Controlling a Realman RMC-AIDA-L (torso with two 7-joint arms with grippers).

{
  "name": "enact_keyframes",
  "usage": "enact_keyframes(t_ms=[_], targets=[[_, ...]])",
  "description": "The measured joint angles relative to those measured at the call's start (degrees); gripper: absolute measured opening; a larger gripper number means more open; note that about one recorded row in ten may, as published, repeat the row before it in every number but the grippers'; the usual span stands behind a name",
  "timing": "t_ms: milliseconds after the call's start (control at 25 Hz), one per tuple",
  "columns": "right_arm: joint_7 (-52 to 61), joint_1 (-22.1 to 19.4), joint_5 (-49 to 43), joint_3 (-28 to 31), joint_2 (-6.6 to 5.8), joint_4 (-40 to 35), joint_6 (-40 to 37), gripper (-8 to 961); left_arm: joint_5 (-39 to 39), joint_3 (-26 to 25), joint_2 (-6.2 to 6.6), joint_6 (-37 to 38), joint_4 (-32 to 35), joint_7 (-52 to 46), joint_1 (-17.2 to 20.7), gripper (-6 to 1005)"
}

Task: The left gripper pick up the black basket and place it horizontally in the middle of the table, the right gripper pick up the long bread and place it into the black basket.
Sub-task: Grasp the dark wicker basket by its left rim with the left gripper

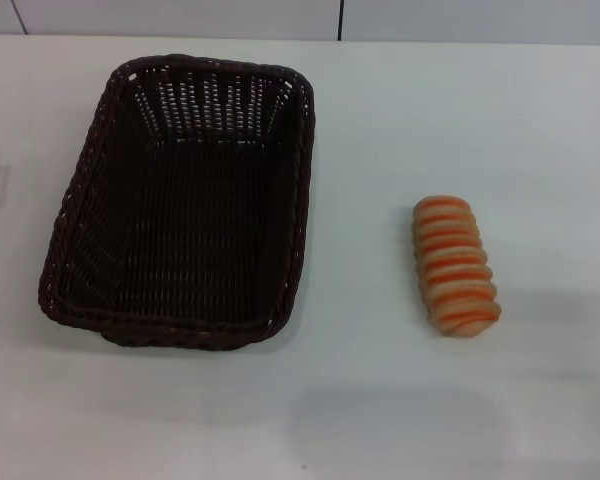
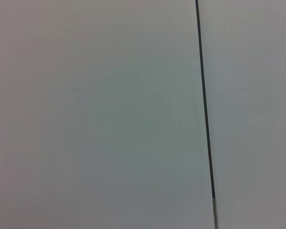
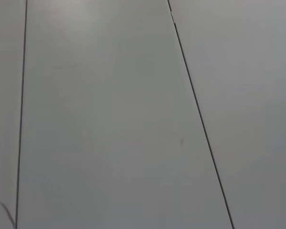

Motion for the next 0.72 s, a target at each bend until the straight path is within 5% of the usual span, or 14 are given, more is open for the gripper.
enact_keyframes(t_ms=[400,560,640,720], targets=[[0.04,0.22,-0.02,0.01,0.0,0.15,0.03,791,0.16,0.35,0.14,-0.09,-0.34,-0.18,-0.42,766],[0.07,0.33,-0.03,0.0,-0.06,0.18,0.03,790,4.11,2.13,2.35,-9.62,-11.28,-0.22,1.86,759],[0.21,0.33,-0.03,0.0,-0.11,0.44,0.09,790,8.19,0.67,4.68,-21.7,-23.84,0.12,4.4,756],[0.24,0.33,-0.03,0.01,-0.14,0.49,0.17,790,10.8,-1.15,5.44,-28.8,-30.59,0.16,5.75,752]])
